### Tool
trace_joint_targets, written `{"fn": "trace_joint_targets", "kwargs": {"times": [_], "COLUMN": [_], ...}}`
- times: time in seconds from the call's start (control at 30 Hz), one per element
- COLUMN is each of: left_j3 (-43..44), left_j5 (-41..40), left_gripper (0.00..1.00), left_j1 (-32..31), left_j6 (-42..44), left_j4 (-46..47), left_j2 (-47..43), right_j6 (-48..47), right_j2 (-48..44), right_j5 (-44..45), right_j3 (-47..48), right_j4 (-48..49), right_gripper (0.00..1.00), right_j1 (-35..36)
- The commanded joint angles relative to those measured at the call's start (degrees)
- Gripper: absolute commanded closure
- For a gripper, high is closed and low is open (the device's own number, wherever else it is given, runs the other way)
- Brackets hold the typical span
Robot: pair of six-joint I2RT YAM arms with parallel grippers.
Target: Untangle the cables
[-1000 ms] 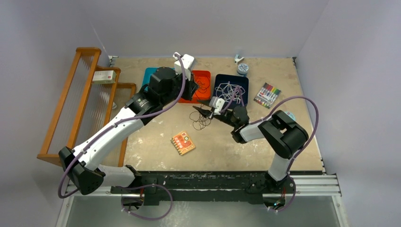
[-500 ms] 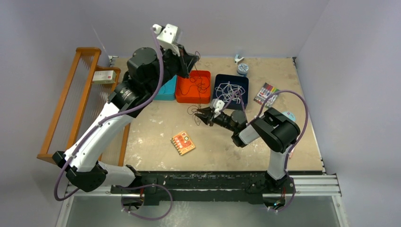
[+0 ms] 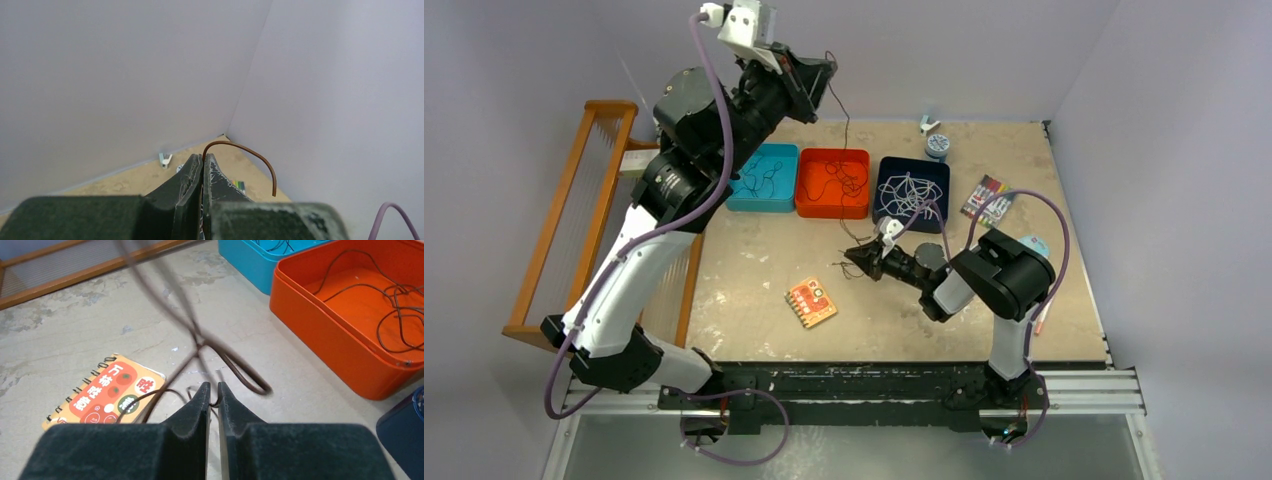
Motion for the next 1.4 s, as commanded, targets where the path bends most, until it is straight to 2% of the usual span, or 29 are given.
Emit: {"fn": "trace_joint_targets", "kwargs": {"times": [0.0,0.23,0.47,0.73,0.93,1.07,1.2,1.37], "left_j3": [5.1,9.3,14.8,20.8,23.1,23.2,21.7,17.5], "left_j5": [-3.4,-9.1,-13.6,-12.7,-10.8,-10.9,-11.2,-12.7], "left_gripper": [1.00,1.00,1.00,1.00,1.00,1.00,1.00,1.00], "left_j1": [0.0,0.0,-0.1,0.0,0.0,-0.1,-0.1,0.0], "left_j6": [2.7,7.7,14.7,17.9,18.0,18.7,19.0,19.7], "left_j4": [2.9,5.4,8.4,10.3,10.5,10.4,10.3,10.6], "left_j2": [0.3,1.8,4.2,7.8,9.5,9.4,8.6,7.3], "right_j6": [2.6,5.1,5.3,4.0,5.1,5.2,3.9,0.3], "right_j2": [-2.7,-5.6,-11.1,-13.0,-12.2,-13.7,-19.1,-30.3], "right_j5": [3.1,6.5,9.8,11.3,11.6,13.3,15.6,20.3], "right_j3": [-1.3,-6.2,-9.1,-9.7,-9.2,-9.9,-10.0,-8.2], "right_j4": [8.3,5.6,-3.8,-8.0,-7.9,-8.4,-11.7,-21.9], "right_gripper": [0.91,1.00,1.00,0.75,0.66,0.65,0.57,0.50], "right_j1": [0.3,0.4,0.4,0.4,0.4,0.4,0.4,0.4]}}
